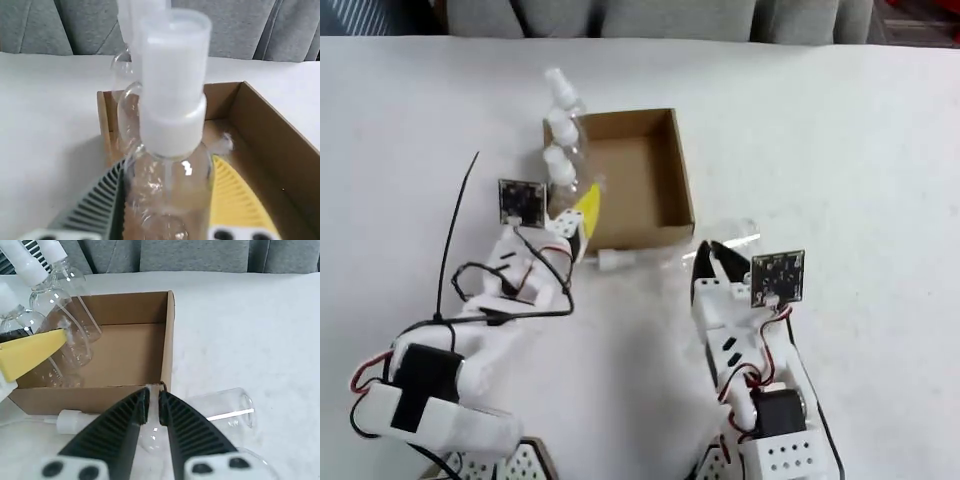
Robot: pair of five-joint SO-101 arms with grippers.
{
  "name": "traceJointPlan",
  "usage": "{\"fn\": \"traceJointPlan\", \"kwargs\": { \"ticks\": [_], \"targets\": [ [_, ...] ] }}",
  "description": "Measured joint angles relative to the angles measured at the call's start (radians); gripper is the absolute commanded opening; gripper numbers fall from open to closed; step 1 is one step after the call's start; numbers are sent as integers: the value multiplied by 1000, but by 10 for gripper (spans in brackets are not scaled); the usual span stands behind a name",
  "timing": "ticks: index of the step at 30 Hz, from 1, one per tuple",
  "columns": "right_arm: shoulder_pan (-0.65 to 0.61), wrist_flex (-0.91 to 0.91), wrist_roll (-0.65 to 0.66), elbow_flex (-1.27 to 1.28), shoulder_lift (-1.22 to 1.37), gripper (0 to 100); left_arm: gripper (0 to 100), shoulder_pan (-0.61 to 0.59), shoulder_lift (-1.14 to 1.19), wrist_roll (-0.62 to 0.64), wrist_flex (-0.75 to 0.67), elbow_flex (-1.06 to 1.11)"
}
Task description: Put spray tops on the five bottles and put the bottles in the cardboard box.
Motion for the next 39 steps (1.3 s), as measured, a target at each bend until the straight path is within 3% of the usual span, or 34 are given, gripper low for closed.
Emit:
{"fn": "traceJointPlan", "kwargs": {
  "ticks": [6, 14, 36, 39],
  "targets": [
    [0, 0, 0, 0, 0, 18, 28, 0, 0, 0, 0, 0],
    [0, 0, 0, 0, 0, 18, 239, 0, 0, 0, 0, 0],
    [0, 0, 0, 0, 0, 18, 251, -32, 3, 3, -35, 2],
    [0, 0, 0, 0, 0, 18, 309, -32, 3, 2, -64, 5]
  ]
}}
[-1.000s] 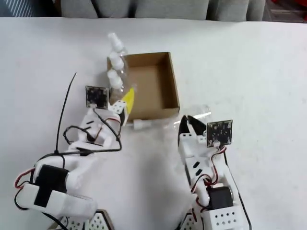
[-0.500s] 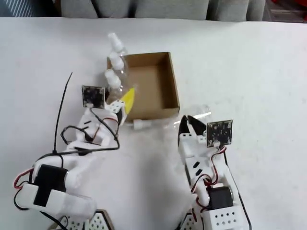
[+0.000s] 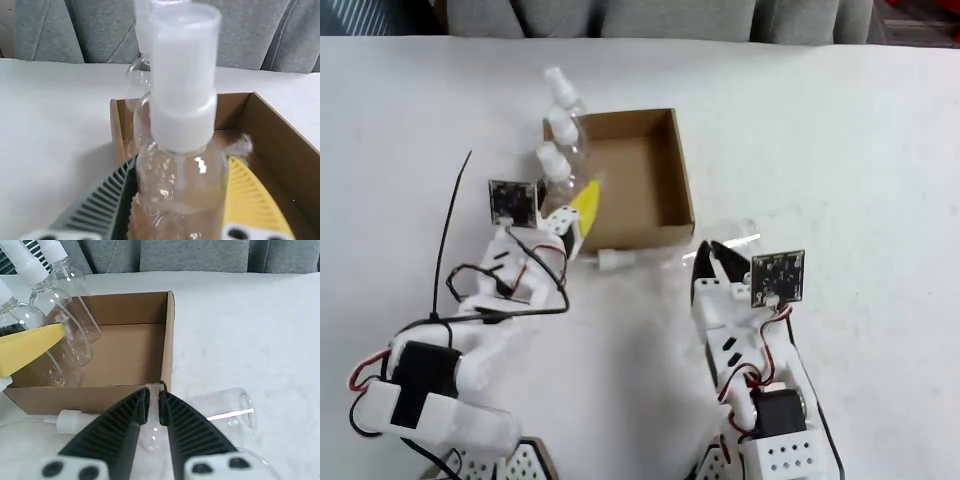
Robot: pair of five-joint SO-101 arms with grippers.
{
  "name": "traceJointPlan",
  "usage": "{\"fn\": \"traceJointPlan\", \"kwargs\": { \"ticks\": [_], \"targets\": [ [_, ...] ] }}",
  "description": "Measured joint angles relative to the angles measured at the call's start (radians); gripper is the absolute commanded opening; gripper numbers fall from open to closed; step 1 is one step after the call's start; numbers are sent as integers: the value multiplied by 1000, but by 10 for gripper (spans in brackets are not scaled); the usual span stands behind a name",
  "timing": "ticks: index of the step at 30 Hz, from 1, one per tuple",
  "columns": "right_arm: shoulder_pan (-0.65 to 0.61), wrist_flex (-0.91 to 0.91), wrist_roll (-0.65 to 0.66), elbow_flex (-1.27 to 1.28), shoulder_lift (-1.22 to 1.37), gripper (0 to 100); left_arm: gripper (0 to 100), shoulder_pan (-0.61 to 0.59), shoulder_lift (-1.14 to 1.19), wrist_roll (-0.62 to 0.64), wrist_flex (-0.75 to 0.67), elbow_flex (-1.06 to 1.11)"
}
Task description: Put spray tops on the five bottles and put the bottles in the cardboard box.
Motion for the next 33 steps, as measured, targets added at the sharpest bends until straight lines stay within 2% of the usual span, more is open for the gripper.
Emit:
{"fn": "traceJointPlan", "kwargs": {
  "ticks": [4, 33],
  "targets": [
    [0, 0, 0, 0, 0, 18, 377, 0, 0, 0, -31, 11],
    [0, 6, 0, 0, 0, 18, 369, 0, 2, -2, -40, 57]
  ]
}}
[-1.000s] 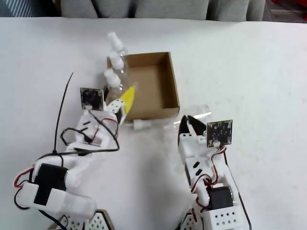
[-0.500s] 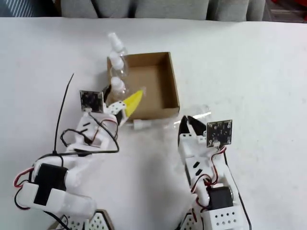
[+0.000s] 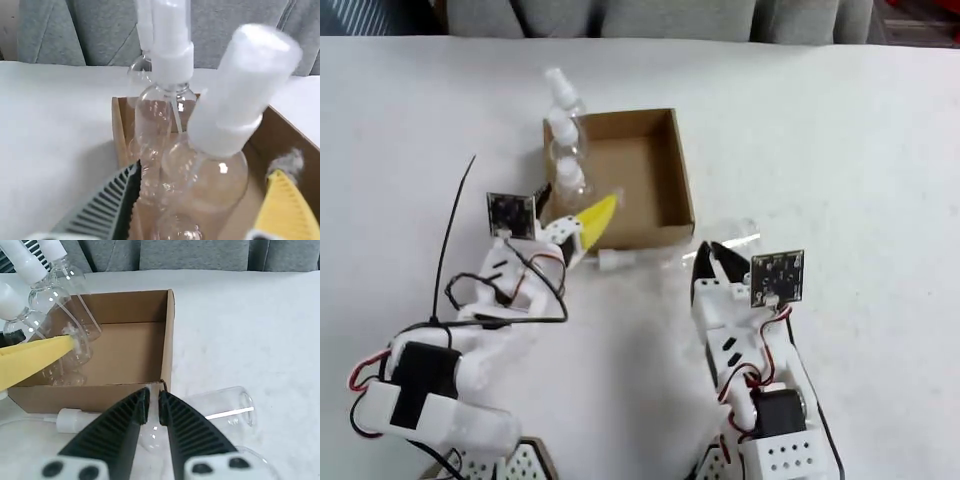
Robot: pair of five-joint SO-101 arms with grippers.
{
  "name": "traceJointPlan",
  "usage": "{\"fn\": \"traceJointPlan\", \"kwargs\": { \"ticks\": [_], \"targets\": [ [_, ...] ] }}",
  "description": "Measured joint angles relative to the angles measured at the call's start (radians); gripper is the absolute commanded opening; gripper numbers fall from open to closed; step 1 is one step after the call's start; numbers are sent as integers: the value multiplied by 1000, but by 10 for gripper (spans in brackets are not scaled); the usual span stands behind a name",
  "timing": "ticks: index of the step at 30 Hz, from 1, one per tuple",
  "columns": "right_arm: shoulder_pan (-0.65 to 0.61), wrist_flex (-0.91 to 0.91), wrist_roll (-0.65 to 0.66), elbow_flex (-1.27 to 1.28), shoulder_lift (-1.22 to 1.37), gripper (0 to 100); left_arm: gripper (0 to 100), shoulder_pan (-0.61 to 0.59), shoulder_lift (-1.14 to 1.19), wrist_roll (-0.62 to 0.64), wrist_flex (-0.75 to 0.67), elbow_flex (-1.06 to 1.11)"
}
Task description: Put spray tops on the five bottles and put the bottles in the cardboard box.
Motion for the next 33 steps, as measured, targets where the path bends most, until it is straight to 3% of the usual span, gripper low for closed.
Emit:
{"fn": "traceJointPlan", "kwargs": {
  "ticks": [12, 33],
  "targets": [
    [0, 0, 0, 0, 0, 18, 367, -2, -5, 0, 0, 15],
    [0, 0, 37, 0, 0, 18, 365, -2, -313, 0, 0, 273]
  ]
}}
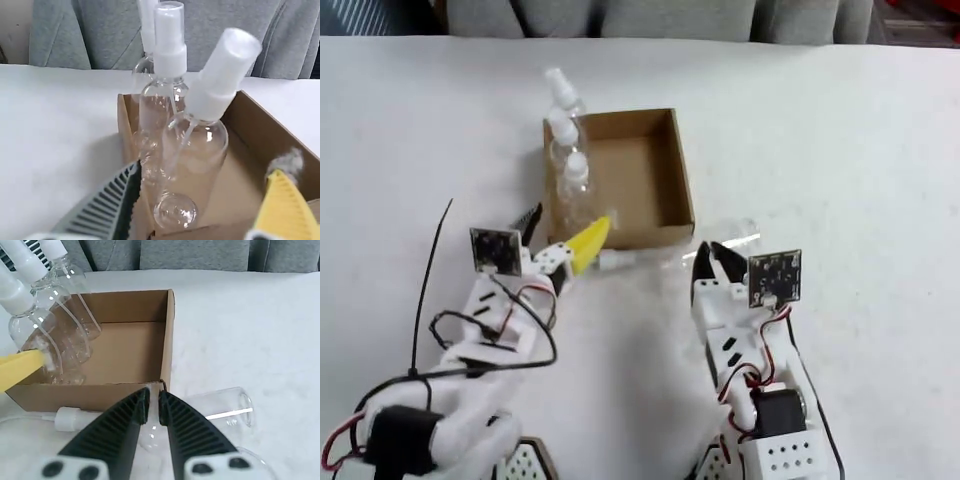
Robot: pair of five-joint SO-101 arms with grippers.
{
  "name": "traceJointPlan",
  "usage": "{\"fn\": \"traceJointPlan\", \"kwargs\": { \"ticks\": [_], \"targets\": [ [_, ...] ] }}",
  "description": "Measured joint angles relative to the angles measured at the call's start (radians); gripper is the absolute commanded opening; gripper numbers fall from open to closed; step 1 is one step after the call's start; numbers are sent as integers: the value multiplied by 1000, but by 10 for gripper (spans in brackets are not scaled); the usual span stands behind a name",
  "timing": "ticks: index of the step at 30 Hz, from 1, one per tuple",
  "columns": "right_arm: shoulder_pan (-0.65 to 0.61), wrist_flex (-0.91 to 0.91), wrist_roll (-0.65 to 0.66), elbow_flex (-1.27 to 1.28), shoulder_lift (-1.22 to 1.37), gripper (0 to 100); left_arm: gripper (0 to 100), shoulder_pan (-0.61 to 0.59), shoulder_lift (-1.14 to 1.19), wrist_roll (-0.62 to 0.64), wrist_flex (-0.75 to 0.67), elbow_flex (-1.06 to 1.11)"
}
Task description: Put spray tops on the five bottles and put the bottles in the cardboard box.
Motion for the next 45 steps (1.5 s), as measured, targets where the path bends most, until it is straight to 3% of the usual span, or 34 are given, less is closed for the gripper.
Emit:
{"fn": "traceJointPlan", "kwargs": {
  "ticks": [7, 18, 29, 34, 45],
  "targets": [
    [0, 2, 37, 0, 0, 18, 365, -3, -127, 0, 12, 89],
    [0, 2, 37, 0, 0, 18, 364, -106, -285, 0, 264, 91],
    [0, 14, 37, 0, 0, 18, 56, -167, -555, 0, 657, 92],
    [0, 28, 37, 0, 0, 18, 33, -176, -664, -8, 819, 94],
    [0, 28, 37, 0, 0, 18, 31, -176, -724, -209, 1049, 95]
  ]
}}
